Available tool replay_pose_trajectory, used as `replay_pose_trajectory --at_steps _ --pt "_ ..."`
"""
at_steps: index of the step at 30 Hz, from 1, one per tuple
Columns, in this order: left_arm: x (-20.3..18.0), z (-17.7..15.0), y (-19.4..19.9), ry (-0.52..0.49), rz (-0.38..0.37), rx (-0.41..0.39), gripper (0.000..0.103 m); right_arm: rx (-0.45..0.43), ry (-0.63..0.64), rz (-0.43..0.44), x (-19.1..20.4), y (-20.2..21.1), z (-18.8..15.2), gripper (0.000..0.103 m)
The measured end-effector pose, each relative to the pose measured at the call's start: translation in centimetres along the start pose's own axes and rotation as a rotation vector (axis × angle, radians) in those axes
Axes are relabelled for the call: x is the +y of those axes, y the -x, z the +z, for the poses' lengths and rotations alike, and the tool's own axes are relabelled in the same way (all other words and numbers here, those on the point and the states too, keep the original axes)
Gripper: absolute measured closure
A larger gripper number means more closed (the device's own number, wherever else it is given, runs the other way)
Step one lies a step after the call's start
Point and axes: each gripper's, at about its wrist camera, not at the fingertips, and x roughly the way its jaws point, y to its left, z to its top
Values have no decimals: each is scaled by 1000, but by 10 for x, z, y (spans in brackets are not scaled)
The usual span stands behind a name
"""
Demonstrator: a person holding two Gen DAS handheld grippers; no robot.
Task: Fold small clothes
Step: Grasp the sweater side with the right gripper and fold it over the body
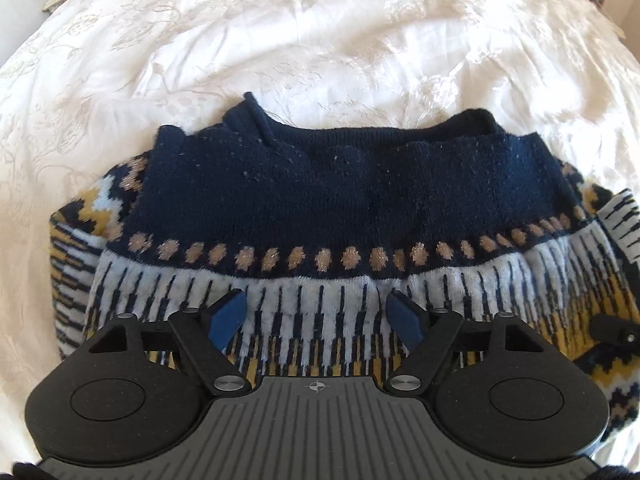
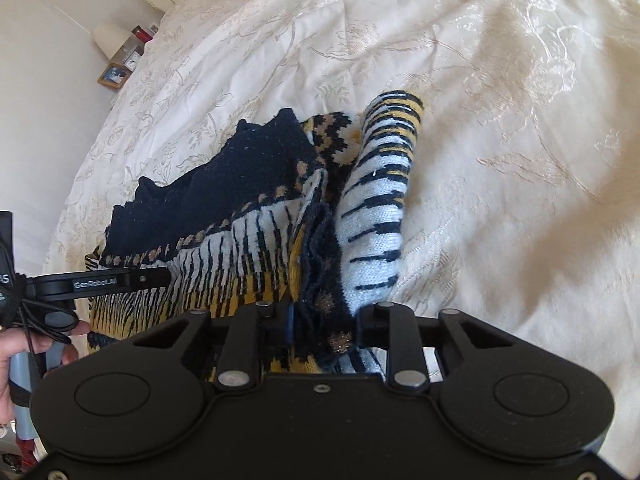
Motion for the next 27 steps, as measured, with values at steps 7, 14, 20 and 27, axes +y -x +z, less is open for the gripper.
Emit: replay_pose_trajectory --at_steps 7,14,20,27 --pt "53 -51 67 76 -5 -56 27 6 112 -88 56 16 12 68" --pt "115 -111 100 146 -13 -21 27 -42 229 -89 144 29 16 70" --pt "156 -146 113 201 -28 -10 27 -60 309 -33 224 10 8 70" --pt "193 -160 112 206 -43 0 27 26 432 -61 293 -59 -23 70"
